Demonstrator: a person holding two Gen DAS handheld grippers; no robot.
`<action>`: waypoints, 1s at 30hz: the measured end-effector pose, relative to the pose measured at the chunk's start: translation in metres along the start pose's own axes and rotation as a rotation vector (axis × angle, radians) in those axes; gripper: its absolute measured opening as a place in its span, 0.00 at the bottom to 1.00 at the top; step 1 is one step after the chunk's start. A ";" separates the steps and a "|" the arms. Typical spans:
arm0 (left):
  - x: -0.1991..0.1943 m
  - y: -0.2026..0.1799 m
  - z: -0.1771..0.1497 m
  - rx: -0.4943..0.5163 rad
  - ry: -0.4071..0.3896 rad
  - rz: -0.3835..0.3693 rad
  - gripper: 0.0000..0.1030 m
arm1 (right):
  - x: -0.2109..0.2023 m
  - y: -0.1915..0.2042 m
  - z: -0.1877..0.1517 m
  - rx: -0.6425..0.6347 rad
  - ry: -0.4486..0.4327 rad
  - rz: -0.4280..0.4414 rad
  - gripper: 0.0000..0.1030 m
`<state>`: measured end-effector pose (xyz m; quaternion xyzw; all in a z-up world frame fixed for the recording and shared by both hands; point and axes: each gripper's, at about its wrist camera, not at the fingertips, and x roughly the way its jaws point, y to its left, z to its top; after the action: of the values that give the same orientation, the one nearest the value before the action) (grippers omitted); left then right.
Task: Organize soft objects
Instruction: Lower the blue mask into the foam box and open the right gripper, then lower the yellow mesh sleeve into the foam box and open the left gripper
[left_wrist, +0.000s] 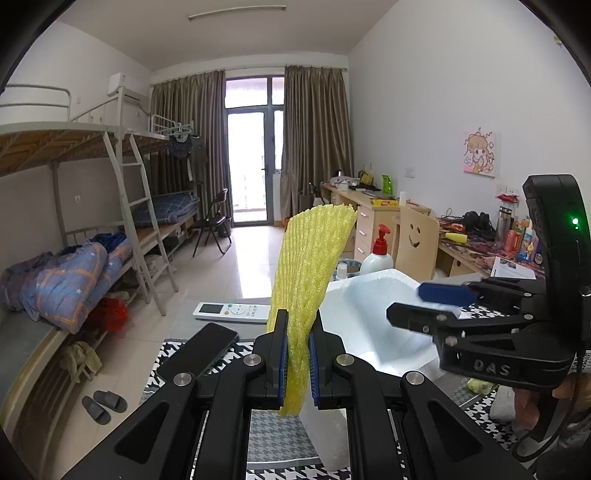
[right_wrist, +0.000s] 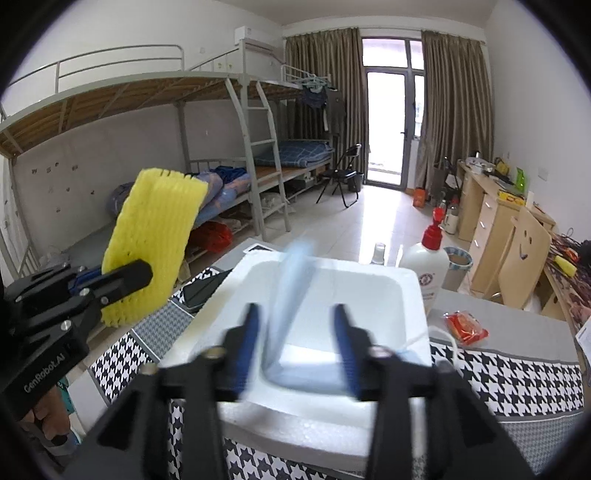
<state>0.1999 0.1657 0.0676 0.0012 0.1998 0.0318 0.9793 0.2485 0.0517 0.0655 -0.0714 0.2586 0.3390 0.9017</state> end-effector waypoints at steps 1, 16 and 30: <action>0.000 0.000 0.000 0.001 0.001 -0.001 0.10 | -0.003 -0.002 -0.001 0.012 -0.011 -0.010 0.74; 0.000 -0.004 0.004 0.013 -0.002 -0.018 0.10 | -0.044 -0.013 -0.001 0.049 -0.093 -0.030 0.84; 0.004 -0.025 0.009 0.035 -0.001 -0.062 0.10 | -0.064 -0.063 -0.038 0.137 -0.076 -0.187 0.84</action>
<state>0.2093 0.1414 0.0742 0.0121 0.1998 -0.0019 0.9798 0.2323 -0.0445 0.0631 -0.0203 0.2389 0.2374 0.9414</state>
